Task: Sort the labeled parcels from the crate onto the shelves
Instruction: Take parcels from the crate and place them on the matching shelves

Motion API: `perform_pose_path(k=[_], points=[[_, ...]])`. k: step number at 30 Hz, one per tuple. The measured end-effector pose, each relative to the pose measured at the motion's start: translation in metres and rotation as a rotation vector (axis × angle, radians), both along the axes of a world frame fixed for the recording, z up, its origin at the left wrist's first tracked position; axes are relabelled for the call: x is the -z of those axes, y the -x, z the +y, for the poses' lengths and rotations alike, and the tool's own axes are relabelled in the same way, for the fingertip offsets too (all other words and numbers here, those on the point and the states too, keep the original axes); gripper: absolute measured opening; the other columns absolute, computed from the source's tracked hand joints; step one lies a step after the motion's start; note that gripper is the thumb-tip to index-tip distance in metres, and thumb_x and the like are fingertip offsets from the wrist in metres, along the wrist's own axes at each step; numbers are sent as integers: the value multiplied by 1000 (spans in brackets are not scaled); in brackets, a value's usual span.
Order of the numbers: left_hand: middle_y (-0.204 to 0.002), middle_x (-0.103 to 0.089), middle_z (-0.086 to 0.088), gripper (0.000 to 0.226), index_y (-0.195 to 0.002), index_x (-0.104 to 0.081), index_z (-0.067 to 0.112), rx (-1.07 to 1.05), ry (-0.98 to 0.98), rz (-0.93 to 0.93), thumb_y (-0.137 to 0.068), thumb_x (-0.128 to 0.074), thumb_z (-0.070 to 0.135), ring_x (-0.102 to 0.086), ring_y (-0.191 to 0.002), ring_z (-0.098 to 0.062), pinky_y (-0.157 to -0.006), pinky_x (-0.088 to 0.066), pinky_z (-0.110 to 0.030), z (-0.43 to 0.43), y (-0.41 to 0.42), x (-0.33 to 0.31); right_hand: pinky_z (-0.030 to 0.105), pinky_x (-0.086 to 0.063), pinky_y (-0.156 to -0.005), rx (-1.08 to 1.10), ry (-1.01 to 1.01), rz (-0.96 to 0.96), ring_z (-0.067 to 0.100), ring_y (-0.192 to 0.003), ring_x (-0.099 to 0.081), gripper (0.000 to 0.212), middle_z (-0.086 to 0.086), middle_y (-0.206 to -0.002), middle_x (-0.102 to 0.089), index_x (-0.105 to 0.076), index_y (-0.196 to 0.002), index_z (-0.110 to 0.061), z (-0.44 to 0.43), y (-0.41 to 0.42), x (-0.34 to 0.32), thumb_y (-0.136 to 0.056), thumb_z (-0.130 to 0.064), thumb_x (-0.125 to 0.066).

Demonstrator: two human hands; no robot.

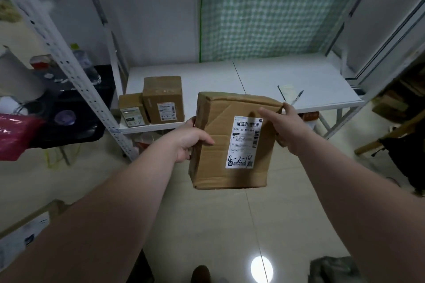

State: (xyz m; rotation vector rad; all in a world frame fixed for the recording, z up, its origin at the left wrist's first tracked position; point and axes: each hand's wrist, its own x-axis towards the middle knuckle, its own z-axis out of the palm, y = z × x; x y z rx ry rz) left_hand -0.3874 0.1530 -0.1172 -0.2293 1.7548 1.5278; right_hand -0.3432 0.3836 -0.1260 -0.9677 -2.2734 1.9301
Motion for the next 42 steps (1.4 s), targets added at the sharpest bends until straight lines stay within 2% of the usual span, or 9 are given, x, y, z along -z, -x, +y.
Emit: perform_pose_path(k=[2, 6, 9, 13, 16, 21, 29, 34, 42], points=[[-109, -62, -8, 64, -130, -41, 25, -2, -7, 6, -80, -65, -6, -58, -97, -26, -68, -47, -36, 0, 12, -1, 32, -48, -67, -1, 9, -11, 31, -115, -59, 110, 10, -130, -58, -37, -143, -23, 0, 11, -1, -48, -64, -78], [-110, -63, -12, 63, -132, -45, 22, -80, -44, 81, -79, -63, -7, -61, -97, -29, -71, -52, -42, -3, 41, -24, 54, -55, -86, -48, 71, 5, 28, -104, -63, 91, 5, -123, -61, -45, -134, -28, 1, 41, -20, -57, -63, -79], [-104, -65, -12, 51, -120, -50, 21, -145, -80, 167, -79, -59, -8, -62, -97, -30, -85, -52, -48, -8, 57, -62, 35, -49, -74, -141, 94, 95, 16, -99, -60, 64, -1, -118, -63, -50, -128, -22, -3, 66, -50, -77, -52, -74], [-99, -66, -14, 43, -107, -55, 20, -278, -162, 301, -74, -56, -7, -62, -95, -32, -82, -52, -46, -21, 75, -125, 39, -47, -94, -266, 149, 223, 12, -96, -62, 33, -6, -108, -68, -56, -111, -27, -11, 101, -113, -85, -42, -69], [-106, -65, -17, 63, -118, -58, 10, -335, -193, 393, -55, -61, 4, -62, -98, -32, -85, -52, -46, -31, 80, -174, 26, -48, -73, -431, 142, 332, 3, -83, -65, 20, -13, -96, -70, -57, -105, -31, -16, 119, -159, -88, -35, -66], [-85, -65, -13, 18, -87, -61, 10, -420, -221, 551, -77, -48, 3, -61, -84, -28, -93, -47, -43, -42, 80, -243, 39, -50, -94, -592, 136, 403, 14, -104, -67, 73, -9, -108, -73, -56, -127, -30, -29, 136, -216, -60, -52, -76], [-94, -63, -8, 12, -94, -61, 12, -566, -257, 759, -87, -53, 16, -59, -92, -24, -98, -48, -42, -68, 114, -324, 38, -54, -83, -517, 110, 596, 17, -98, -69, 61, -3, -110, -73, -61, -117, -20, -64, 184, -305, -70, -56, -76], [-92, -58, -3, 8, -92, -56, 17, -582, -176, 866, -92, -53, 24, -56, -89, -19, -78, -49, -39, -94, 151, -359, 35, -53, -75, -487, 118, 698, 14, -99, -68, 67, -3, -114, -70, -53, -130, -17, -98, 224, -345, -76, -50, -76], [-109, -59, -5, 17, -112, -54, 26, -473, -131, 913, -96, -51, 27, -55, -103, -25, -79, -49, -53, -159, 235, -392, 52, -48, -97, -414, 84, 727, 20, -110, -62, 86, -2, -129, -62, -39, -144, -20, -160, 309, -367, -75, -57, -74]])
